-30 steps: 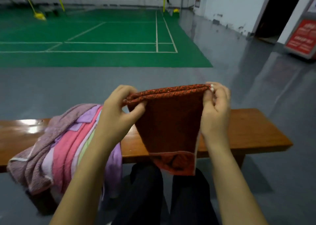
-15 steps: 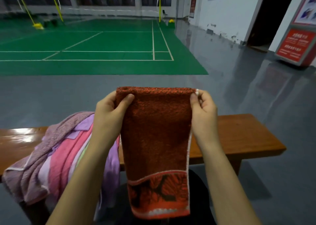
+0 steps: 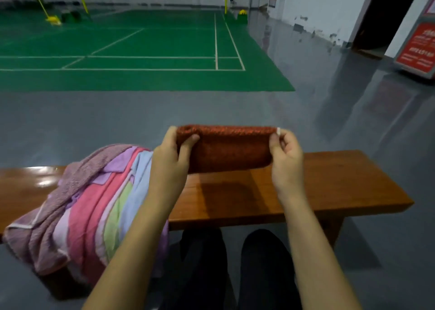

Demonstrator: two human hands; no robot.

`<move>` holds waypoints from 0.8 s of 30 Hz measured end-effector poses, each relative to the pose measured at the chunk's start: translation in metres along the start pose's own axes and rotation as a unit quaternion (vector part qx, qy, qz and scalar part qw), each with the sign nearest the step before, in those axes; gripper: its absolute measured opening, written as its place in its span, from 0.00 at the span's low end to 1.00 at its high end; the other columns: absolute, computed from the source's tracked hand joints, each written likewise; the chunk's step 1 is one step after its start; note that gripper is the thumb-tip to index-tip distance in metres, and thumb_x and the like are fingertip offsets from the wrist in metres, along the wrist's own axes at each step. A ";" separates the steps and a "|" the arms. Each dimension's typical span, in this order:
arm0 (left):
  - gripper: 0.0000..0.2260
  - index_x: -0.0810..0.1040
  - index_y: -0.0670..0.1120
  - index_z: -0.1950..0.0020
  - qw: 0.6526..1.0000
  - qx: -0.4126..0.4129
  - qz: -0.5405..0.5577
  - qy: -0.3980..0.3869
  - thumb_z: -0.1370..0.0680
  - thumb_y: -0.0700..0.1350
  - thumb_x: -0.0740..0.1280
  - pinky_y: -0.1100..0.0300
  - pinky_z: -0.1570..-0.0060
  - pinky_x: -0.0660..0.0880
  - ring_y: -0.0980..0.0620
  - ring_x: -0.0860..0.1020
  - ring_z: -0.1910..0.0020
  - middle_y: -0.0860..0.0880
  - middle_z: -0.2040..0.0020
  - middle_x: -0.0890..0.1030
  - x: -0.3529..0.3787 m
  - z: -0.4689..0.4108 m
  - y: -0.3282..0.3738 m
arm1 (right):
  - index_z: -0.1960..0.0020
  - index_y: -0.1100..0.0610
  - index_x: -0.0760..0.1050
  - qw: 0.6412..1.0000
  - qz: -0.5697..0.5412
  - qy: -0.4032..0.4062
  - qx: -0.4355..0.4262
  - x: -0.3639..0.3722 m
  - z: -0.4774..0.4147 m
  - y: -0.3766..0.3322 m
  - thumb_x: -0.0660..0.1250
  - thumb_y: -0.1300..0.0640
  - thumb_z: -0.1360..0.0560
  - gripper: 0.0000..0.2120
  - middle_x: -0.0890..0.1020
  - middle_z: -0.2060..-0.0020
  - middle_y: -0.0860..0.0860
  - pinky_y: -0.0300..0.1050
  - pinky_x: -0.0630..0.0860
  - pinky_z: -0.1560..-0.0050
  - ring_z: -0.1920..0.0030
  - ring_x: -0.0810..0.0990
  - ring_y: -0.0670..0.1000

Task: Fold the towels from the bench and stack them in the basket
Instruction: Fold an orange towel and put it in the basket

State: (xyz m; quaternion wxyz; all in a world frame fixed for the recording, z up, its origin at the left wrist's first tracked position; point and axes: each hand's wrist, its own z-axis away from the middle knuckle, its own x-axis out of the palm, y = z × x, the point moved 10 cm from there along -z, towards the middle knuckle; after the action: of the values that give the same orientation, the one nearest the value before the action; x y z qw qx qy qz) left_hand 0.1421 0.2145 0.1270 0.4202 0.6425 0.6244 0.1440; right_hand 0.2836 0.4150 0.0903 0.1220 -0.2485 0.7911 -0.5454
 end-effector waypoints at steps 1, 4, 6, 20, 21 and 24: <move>0.12 0.74 0.41 0.53 0.999 -0.024 -0.020 -0.015 0.23 0.51 0.62 0.61 0.61 0.66 0.58 0.73 0.64 0.51 0.63 0.76 0.008 0.023 -0.024 | 0.56 0.51 0.72 1.000 0.004 -0.003 0.019 -0.003 0.016 0.028 0.58 0.61 0.19 0.10 0.73 0.60 0.53 0.39 0.67 0.58 0.59 0.70 0.46; 0.21 0.75 0.41 0.48 0.988 -0.140 -0.040 -0.059 0.26 0.59 0.59 0.54 0.55 0.70 0.47 0.78 0.57 0.45 0.58 0.81 0.030 0.098 -0.100 | 0.55 0.51 0.72 0.995 0.027 -0.020 0.098 -0.002 0.063 0.105 0.59 0.64 0.20 0.11 0.75 0.60 0.50 0.37 0.68 0.56 0.59 0.71 0.44; 0.16 0.74 0.39 0.48 0.977 -0.199 -0.045 -0.067 0.23 0.53 0.63 0.55 0.55 0.68 0.42 0.79 0.53 0.43 0.55 0.81 0.036 0.137 -0.132 | 0.55 0.51 0.73 0.990 0.028 -0.030 0.137 0.003 0.091 0.138 0.59 0.65 0.20 0.11 0.76 0.60 0.49 0.38 0.68 0.56 0.59 0.71 0.43; 0.06 0.75 0.50 0.54 0.951 -0.236 0.101 -0.170 0.20 0.49 0.60 0.72 0.56 0.68 0.69 0.71 0.61 0.62 0.62 0.77 0.066 0.126 -0.160 | 0.49 0.50 0.74 0.970 0.022 -0.126 0.208 0.015 0.100 0.185 0.65 0.65 0.23 0.10 0.80 0.56 0.44 0.34 0.73 0.52 0.56 0.78 0.37; 0.05 0.75 0.49 0.55 0.936 -0.263 0.132 -0.192 0.20 0.46 0.62 0.73 0.58 0.68 0.69 0.72 0.62 0.62 0.64 0.77 0.071 0.133 -0.166 | 0.49 0.49 0.73 0.973 0.038 -0.120 0.193 0.017 0.095 0.185 0.64 0.64 0.22 0.10 0.79 0.56 0.43 0.33 0.72 0.52 0.56 0.77 0.36; 0.04 0.78 0.46 0.51 0.931 -0.291 0.132 -0.177 0.22 0.38 0.65 0.73 0.54 0.71 0.67 0.76 0.58 0.59 0.60 0.82 0.069 0.143 -0.185 | 0.47 0.48 0.71 0.973 0.079 -0.138 0.169 0.029 0.086 0.191 0.63 0.59 0.22 0.07 0.79 0.54 0.42 0.34 0.71 0.50 0.53 0.77 0.38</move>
State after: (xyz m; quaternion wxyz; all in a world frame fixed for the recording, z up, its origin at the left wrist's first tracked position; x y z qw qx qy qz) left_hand 0.1299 0.2018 -0.1165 0.6697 0.5840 0.3799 0.2571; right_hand 0.2491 0.3849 -0.1158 0.3126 -0.2336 0.6802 -0.6206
